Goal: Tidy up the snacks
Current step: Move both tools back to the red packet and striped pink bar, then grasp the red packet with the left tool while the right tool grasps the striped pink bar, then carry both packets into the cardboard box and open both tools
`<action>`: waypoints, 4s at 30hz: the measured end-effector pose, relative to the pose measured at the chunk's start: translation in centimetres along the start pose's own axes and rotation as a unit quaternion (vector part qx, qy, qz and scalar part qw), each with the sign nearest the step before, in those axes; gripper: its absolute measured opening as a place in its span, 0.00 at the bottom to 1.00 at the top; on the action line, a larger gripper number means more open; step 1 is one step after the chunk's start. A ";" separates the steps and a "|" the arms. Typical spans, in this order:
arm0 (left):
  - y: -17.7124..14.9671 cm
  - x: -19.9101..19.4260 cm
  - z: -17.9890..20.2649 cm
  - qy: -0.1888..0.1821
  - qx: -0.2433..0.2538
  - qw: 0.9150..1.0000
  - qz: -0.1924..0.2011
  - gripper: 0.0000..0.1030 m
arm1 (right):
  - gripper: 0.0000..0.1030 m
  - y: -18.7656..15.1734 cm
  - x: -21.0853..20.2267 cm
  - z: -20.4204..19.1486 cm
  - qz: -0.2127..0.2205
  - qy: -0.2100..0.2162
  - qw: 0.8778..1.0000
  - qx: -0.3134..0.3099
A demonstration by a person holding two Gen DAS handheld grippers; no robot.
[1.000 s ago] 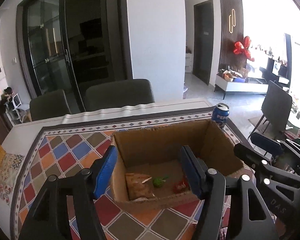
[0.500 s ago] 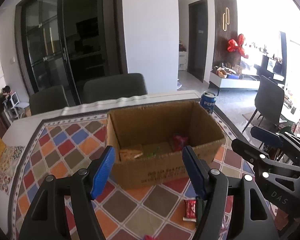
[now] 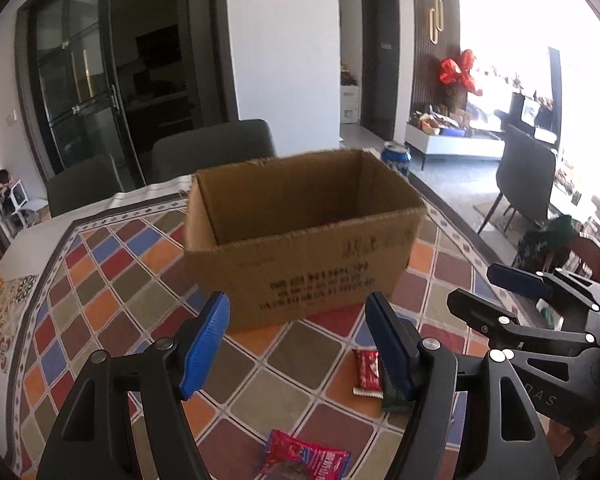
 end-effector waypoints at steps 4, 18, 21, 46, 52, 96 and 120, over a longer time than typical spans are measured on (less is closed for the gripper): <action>-1.5 0.7 0.6 -0.006 0.016 1.000 -0.011 0.68 | 0.53 -1.7 0.5 -0.1 -0.022 -0.004 1.000 -0.001; -5.9 4.0 1.4 -0.033 0.046 0.996 -0.072 0.67 | 0.53 -6.8 2.1 -0.8 -0.083 0.002 0.997 0.009; -6.4 4.6 1.5 -0.035 0.053 0.994 -0.083 0.66 | 0.53 -7.5 2.5 -1.0 -0.092 0.010 0.996 0.014; -8.1 10.3 2.9 -0.054 0.068 0.985 -0.148 0.59 | 0.53 -10.8 6.1 -0.6 -0.143 0.034 0.987 0.061; -8.4 11.7 3.3 -0.052 0.066 0.983 -0.164 0.53 | 0.53 -10.9 6.4 -0.7 -0.142 0.037 0.987 0.059; -7.5 8.4 1.9 -0.061 0.008 0.987 -0.150 0.21 | 0.39 -10.1 5.2 0.2 -0.105 0.046 0.990 0.080; -2.2 1.2 -0.9 -0.046 -0.024 0.998 -0.039 0.21 | 0.39 -3.7 1.5 -1.3 -0.018 0.058 0.997 0.038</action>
Point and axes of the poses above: each gripper's, at about its wrist camera, not at the fingertips, and x roughly the way its jaws point, z to its right, y to its top, the point moved 1 cm from there along x, roughly the way its jaws point, and after that the axes turned 15 degrees about -x, right-handed, at the moved point
